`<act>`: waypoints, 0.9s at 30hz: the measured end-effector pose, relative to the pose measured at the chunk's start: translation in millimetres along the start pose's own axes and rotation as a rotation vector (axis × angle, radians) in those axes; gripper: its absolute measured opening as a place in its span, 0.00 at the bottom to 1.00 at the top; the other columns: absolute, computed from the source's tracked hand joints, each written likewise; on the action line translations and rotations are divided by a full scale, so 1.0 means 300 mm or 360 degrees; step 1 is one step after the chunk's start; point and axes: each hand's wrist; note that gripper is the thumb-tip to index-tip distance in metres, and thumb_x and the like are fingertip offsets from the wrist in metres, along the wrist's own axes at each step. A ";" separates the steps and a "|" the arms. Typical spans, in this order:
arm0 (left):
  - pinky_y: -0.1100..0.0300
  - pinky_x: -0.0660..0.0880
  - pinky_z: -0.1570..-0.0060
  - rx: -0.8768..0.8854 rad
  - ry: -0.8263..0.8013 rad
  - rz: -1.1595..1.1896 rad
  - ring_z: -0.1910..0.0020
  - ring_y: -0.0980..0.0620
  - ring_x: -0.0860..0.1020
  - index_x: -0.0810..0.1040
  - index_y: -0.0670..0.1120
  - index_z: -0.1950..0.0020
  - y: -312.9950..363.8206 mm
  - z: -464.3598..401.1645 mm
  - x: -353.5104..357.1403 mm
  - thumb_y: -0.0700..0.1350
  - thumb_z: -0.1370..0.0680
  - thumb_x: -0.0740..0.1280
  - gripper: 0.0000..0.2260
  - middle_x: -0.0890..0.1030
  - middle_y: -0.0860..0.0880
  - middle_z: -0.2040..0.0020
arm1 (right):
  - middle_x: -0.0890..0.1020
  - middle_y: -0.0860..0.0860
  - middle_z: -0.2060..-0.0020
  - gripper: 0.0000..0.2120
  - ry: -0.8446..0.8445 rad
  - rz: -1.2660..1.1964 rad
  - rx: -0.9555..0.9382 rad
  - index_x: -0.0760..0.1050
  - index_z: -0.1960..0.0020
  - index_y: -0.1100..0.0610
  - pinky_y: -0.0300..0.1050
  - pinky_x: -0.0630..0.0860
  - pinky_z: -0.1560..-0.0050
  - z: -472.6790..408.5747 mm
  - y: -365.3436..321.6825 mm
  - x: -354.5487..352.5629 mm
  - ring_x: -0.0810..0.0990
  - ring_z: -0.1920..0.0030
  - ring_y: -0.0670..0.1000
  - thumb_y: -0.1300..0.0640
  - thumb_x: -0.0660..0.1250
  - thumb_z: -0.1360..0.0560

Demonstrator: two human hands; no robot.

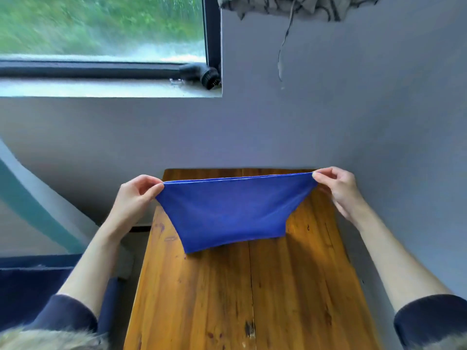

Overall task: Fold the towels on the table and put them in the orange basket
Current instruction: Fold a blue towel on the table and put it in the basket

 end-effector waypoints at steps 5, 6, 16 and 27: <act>0.77 0.70 0.62 0.0116 0.0123 0.0072 0.62 0.59 0.76 0.79 0.42 0.54 0.082 -0.029 -0.054 0.38 0.23 0.65 0.03 0.80 0.49 0.59 | 0.80 0.49 0.65 0.08 0.0040 0.0019 -0.0189 0.78 0.62 0.54 0.30 0.74 0.64 -0.001 -0.125 0.008 0.78 0.67 0.39 0.64 0.68 0.27; 0.76 0.71 0.62 0.0148 0.0148 0.0080 0.62 0.58 0.76 0.79 0.41 0.54 0.095 -0.032 -0.060 0.37 0.23 0.65 0.03 0.80 0.47 0.59 | 0.81 0.48 0.66 0.08 0.0060 0.0041 -0.0248 0.78 0.62 0.53 0.29 0.73 0.64 0.001 -0.144 0.010 0.78 0.67 0.38 0.64 0.68 0.27; 0.77 0.72 0.59 0.0252 0.0177 0.0042 0.62 0.65 0.79 0.80 0.46 0.48 0.152 -0.060 -0.150 0.37 0.25 0.68 0.07 0.81 0.50 0.57 | 0.81 0.49 0.58 0.12 -0.0021 0.0316 -0.0536 0.79 0.44 0.59 0.35 0.74 0.50 -0.017 -0.270 0.031 0.78 0.58 0.42 0.67 0.69 0.27; 0.72 0.72 0.59 -0.0002 0.0090 -0.0152 0.60 0.55 0.77 0.81 0.41 0.53 0.070 -0.066 -0.097 0.39 0.24 0.68 0.03 0.82 0.47 0.57 | 0.83 0.55 0.51 0.09 -0.0252 0.1374 -0.0471 0.82 0.50 0.60 0.42 0.72 0.45 -0.009 -0.230 0.066 0.78 0.47 0.54 0.63 0.63 0.25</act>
Point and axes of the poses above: each hand's wrist, its own z-axis away from the middle knuckle, its own x-axis out of the palm, y = z × x
